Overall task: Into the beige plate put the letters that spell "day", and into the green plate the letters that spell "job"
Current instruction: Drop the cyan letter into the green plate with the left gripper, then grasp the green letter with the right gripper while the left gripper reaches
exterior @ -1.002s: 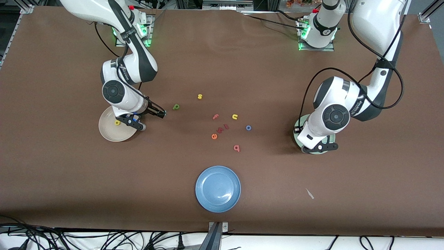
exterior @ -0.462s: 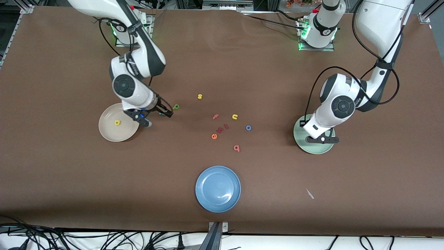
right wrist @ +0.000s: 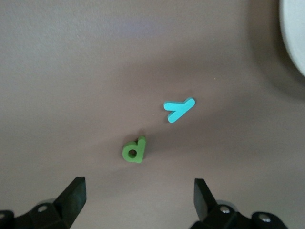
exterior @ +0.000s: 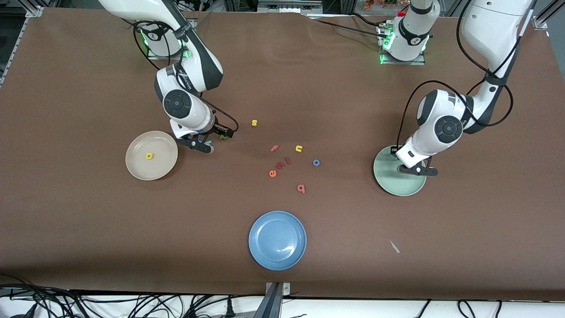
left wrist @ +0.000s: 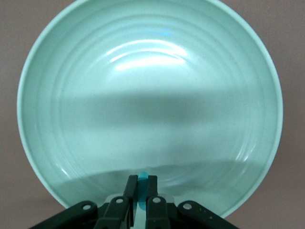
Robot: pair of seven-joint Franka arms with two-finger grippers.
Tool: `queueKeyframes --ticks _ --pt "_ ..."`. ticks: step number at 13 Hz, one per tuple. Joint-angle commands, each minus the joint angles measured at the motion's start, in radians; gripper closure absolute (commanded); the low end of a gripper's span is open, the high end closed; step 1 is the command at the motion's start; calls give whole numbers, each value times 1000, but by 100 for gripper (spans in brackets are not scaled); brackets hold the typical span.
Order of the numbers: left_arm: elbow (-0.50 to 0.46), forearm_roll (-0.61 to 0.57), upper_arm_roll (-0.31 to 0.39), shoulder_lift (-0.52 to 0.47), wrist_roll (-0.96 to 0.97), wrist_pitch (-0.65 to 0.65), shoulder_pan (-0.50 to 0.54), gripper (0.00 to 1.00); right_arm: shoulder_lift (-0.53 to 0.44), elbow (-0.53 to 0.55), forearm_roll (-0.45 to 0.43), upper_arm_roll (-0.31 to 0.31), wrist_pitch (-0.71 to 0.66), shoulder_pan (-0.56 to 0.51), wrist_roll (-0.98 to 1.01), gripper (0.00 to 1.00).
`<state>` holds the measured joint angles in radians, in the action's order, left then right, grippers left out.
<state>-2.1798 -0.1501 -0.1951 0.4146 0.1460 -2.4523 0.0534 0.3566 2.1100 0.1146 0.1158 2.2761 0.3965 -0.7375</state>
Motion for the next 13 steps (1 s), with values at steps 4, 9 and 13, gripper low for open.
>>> queueKeyframes --ticks 4,9,13 --pt "-12 -26 -6 10 -32 -28 5 90 42 45 -9 5 155 24 33 0" --pt "2 -26 -7 9 -29 -24 5 0 54 114 -7 5 347 36 29 0" --pt "5 -25 -7 6 -28 -14 6 0 56 133 -9 5 378 44 29 6"
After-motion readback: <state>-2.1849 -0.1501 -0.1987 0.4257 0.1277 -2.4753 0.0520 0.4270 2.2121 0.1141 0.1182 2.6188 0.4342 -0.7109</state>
